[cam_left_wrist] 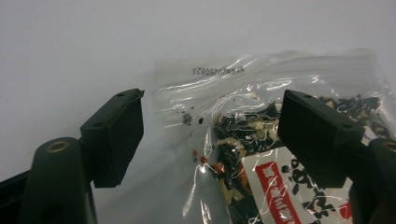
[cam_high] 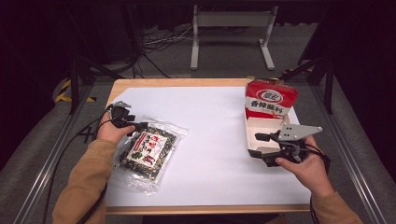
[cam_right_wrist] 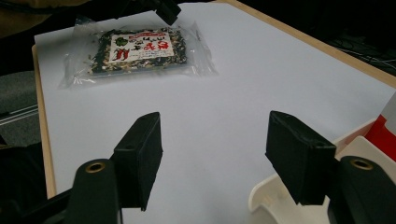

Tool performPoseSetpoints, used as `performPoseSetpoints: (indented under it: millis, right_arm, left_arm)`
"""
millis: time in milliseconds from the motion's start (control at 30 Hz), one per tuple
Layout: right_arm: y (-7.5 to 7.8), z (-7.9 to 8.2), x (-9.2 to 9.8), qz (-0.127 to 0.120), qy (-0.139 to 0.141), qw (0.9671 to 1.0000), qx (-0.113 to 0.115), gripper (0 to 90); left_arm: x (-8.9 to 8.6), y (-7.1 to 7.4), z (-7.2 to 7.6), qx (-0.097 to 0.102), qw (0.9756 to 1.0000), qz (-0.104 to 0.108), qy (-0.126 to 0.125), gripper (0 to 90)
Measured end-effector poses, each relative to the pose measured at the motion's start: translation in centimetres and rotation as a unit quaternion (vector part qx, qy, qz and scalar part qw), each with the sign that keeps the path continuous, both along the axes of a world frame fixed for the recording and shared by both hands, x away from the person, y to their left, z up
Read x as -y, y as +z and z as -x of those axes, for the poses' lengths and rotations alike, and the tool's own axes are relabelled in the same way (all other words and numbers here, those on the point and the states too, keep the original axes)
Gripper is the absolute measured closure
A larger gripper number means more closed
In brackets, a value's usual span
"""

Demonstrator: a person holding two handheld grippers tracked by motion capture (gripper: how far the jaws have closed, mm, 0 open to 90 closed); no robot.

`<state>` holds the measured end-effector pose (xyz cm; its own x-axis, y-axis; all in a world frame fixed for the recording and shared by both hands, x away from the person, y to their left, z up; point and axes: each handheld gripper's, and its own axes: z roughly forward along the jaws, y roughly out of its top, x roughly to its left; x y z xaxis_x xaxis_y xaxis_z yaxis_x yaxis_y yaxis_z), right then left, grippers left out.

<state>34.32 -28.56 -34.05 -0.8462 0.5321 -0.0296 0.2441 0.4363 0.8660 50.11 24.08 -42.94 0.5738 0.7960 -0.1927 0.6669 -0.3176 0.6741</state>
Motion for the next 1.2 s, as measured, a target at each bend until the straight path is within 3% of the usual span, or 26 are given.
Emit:
performPoseSetpoints:
  millis: [300,367,567,667,1000,1133,1200]
  right_arm:
    - [-0.1,0.1,-0.1,0.003,0.005,1.0000,0.000,36.7]
    - [-0.1,0.1,-0.1,0.004,0.004,1.0000,0.000,36.3]
    - [-0.2,0.1,-0.3,0.004,0.005,1.0000,-0.001,35.3]
    - [-0.2,0.1,-0.4,0.005,0.007,1.0000,0.000,34.8]
    - [-0.4,0.1,-0.8,0.006,0.014,0.9999,-0.002,33.8]
    - [-0.5,0.0,-1.0,0.007,0.019,0.9998,-0.004,33.4]
    - [-0.5,0.0,-1.1,0.007,0.019,0.9998,-0.004,33.4]
  left_arm:
    - [0.4,-1.0,-0.5,-0.031,0.9995,-0.009,-0.005,34.4]
    - [0.5,-1.2,-0.6,-0.039,0.9992,-0.001,0.000,34.6]
    - [0.4,-1.2,-0.7,-0.040,0.9992,-0.008,0.001,40.5]
    - [0.7,-1.1,-0.6,-0.040,0.9989,-0.023,0.007,43.0]
    - [1.5,-0.9,-0.2,-0.051,0.9981,-0.027,0.024,53.7]
    - [2.1,-0.6,0.0,-0.052,0.9977,-0.039,0.018,62.3]
    - [2.8,-0.3,0.2,-0.043,0.9967,-0.067,0.014,66.8]
